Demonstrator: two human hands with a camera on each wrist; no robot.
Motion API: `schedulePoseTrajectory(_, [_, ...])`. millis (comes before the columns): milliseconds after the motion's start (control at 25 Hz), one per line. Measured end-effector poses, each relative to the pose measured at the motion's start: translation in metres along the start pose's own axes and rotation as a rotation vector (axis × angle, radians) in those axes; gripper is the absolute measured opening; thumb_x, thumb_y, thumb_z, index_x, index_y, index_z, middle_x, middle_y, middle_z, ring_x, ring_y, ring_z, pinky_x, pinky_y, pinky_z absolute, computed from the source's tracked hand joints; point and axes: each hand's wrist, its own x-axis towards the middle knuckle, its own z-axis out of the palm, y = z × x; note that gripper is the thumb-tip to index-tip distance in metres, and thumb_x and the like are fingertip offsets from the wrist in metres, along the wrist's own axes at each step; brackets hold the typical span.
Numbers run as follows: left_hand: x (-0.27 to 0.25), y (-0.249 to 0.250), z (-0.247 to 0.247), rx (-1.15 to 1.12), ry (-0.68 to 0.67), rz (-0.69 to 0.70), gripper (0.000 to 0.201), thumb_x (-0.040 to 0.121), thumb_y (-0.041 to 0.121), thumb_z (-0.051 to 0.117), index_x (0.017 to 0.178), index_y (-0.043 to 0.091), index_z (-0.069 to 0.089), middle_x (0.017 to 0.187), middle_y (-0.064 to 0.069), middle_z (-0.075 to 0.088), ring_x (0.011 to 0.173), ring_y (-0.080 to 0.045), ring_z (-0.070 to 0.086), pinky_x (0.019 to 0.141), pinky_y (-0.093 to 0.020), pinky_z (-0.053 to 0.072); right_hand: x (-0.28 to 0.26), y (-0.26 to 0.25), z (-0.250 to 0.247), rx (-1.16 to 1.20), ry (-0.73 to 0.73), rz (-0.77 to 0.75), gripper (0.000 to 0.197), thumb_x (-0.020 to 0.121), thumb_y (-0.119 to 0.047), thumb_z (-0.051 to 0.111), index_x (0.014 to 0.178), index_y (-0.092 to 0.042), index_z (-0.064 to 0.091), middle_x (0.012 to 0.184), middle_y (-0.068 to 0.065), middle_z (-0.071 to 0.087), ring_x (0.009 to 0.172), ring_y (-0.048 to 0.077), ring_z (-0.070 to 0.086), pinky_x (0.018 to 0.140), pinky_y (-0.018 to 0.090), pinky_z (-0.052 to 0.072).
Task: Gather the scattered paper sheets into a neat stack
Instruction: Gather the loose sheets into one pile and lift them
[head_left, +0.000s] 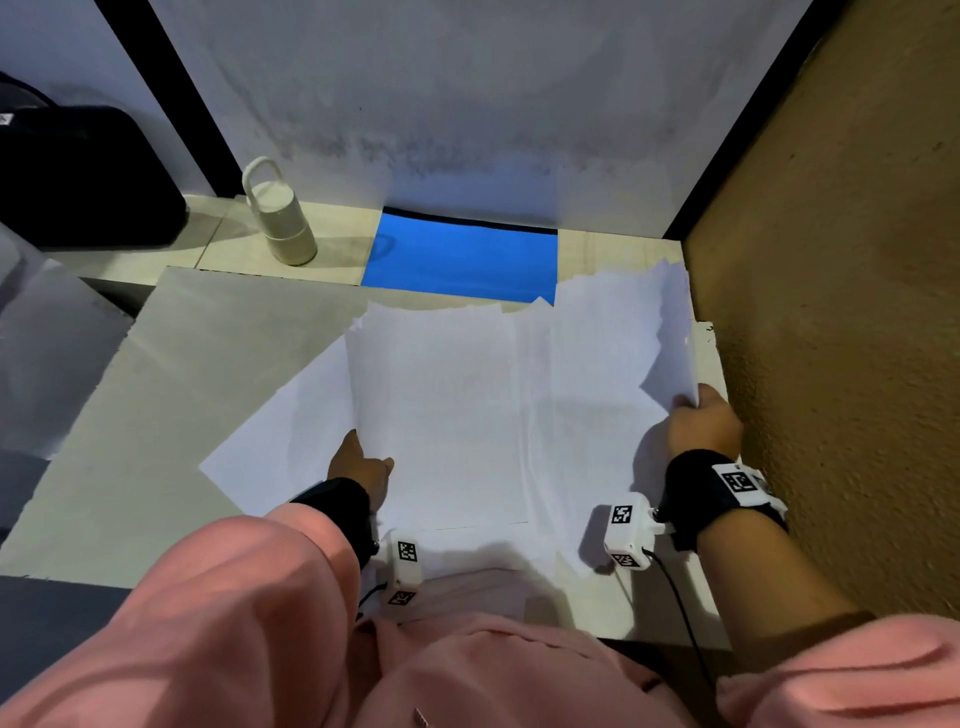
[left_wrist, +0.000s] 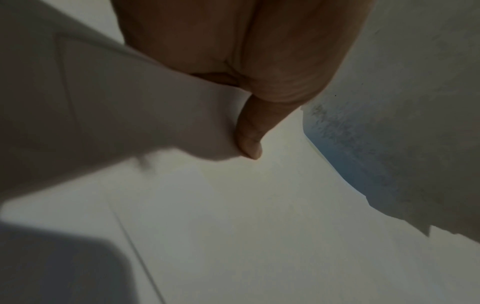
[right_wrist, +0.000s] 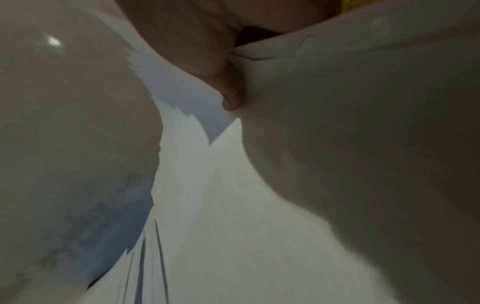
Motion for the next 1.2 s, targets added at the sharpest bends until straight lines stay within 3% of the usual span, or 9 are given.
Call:
schedulePoseTrajectory(320, [-0.013,0.008,-0.001,0.010,0.004,0.024,0.053,0.085,0.001,0.055,0.134,0.003,0.036,0.132,-0.020,0.053,0.117,-0.036,0.052,0.090,-0.030,0.039,-0.005,-0.070,-0.068,0.072,0.417,-0.364,0.027,0.075,-0.004,0.038,0.092,-0.005,0.060,0.095,0.023,0.066,0.086,0.040,0.059,0.066,0.038,0.044])
schedulePoseTrajectory(520, [-0.024,0.006,-0.001,-0.141,-0.005,0.192,0.096,0.083,-0.006,0.052,0.144,0.050,0.002,0.135,0.020,0.032,0.110,-0.014,0.049,0.087,-0.025,0.039,-0.005,-0.100,-0.092,0.418,0.498,-0.363,0.025,0.085,-0.014,0.046,0.101,-0.010,0.064,0.088,0.006,0.064,0.080,0.014,0.053,0.067,0.021,0.039])
schedulePoseTrajectory(600, [-0.021,0.001,0.003,-0.208,-0.045,0.203,0.090,0.081,-0.009,0.045,0.142,0.052,0.016,0.133,0.025,0.035,0.109,-0.012,0.052,0.086,-0.024,0.041,-0.005,-0.101,-0.085,0.462,0.439,-0.299,0.022,0.089,-0.018,0.049,0.100,-0.005,0.062,0.085,0.007,0.059,0.080,0.015,0.052,0.068,0.024,0.040])
schedulePoseTrajectory(680, [-0.016,0.003,0.007,-0.312,-0.082,0.128,0.064,0.085,-0.002,0.044,0.138,0.033,0.043,0.120,0.016,0.057,0.108,-0.018,0.057,0.089,-0.023,0.042,-0.012,-0.095,-0.062,0.458,0.319,-0.251,0.022,0.090,-0.016,0.051,0.102,-0.002,0.062,0.090,0.012,0.063,0.083,0.016,0.055,0.073,0.027,0.045])
schedulePoseTrajectory(760, [-0.013,0.011,0.007,-0.434,-0.114,-0.016,0.042,0.088,0.037,0.050,0.125,0.021,0.060,0.122,0.004,0.062,0.115,-0.023,0.054,0.098,-0.030,0.039,-0.025,-0.081,-0.031,0.499,0.132,-0.171,0.025,0.092,-0.011,0.051,0.112,-0.001,0.061,0.101,0.013,0.064,0.090,0.016,0.055,0.079,0.029,0.046])
schedulePoseTrajectory(840, [-0.014,0.016,0.002,-0.543,-0.176,-0.102,0.065,0.072,0.078,0.041,0.106,0.028,0.063,0.133,0.002,0.053,0.116,-0.017,0.048,0.104,-0.038,0.032,-0.039,-0.058,0.000,0.525,-0.066,-0.021,0.030,0.092,-0.007,0.050,0.120,-0.001,0.057,0.107,0.012,0.061,0.095,0.019,0.055,0.081,0.024,0.040])
schedulePoseTrajectory(920, [-0.019,0.021,-0.005,-0.633,-0.239,-0.150,0.075,0.059,0.090,0.039,0.113,0.040,0.053,0.130,0.010,0.051,0.116,-0.014,0.048,0.108,-0.038,0.032,-0.048,-0.030,0.029,0.458,-0.229,0.115,0.033,0.091,-0.005,0.053,0.123,0.001,0.055,0.118,0.018,0.061,0.103,0.029,0.058,0.082,0.025,0.037])
schedulePoseTrajectory(1080, [-0.022,0.017,-0.003,-0.571,-0.273,-0.136,0.087,0.070,0.076,0.049,0.140,0.025,0.041,0.137,0.005,0.046,0.136,-0.016,0.035,0.114,-0.038,0.020,-0.055,0.010,0.061,0.340,-0.418,0.272,0.035,0.090,-0.007,0.056,0.123,0.003,0.055,0.124,0.022,0.060,0.111,0.036,0.058,0.082,0.029,0.039])
schedulePoseTrajectory(1200, [-0.016,0.013,0.002,-0.386,-0.097,-0.094,0.061,0.083,0.045,0.060,0.128,0.005,0.053,0.116,-0.012,0.062,0.113,-0.028,0.056,0.094,-0.034,0.040,-0.050,0.022,0.066,0.261,-0.464,0.292,0.037,0.089,-0.007,0.058,0.124,0.004,0.054,0.125,0.022,0.059,0.113,0.037,0.057,0.084,0.030,0.039])
